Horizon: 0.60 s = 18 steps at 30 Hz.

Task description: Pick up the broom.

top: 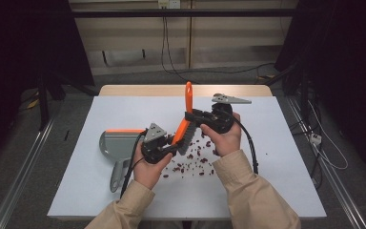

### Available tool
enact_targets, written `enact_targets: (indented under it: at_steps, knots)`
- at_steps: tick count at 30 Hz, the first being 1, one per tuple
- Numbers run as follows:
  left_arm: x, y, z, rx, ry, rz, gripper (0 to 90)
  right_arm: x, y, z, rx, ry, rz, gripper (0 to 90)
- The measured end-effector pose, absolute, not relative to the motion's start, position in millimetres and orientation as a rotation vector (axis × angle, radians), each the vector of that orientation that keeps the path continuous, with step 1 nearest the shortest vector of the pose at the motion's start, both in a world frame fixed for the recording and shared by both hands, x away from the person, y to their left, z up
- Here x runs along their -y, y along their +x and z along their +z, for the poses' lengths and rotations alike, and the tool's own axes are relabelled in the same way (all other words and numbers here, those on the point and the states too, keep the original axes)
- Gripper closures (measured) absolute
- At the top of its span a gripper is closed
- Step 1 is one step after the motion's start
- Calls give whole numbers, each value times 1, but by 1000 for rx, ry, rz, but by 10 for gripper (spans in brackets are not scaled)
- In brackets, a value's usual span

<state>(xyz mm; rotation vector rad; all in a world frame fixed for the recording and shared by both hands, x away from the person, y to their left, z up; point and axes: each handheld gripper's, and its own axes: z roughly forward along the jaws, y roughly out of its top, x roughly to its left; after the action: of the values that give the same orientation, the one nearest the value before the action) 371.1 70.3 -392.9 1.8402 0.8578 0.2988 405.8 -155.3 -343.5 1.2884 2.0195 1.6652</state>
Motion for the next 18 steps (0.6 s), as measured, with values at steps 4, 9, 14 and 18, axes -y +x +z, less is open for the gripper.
enact_targets:
  at_steps: [4,9,14,18]
  knots:
    - [-77,373,-393,-889,1832,345,708,154,403,-344,-1987,1288,1633,432]
    - [-82,376,-394,-927,1813,357,708,147,398,-349,-1994,1291,1613,310]
    - [-81,376,-394,-937,1815,375,708,131,394,-359,-2008,1295,1574,289]
    - [-80,374,-395,-941,1813,391,709,120,393,-363,-2010,1313,1580,292]
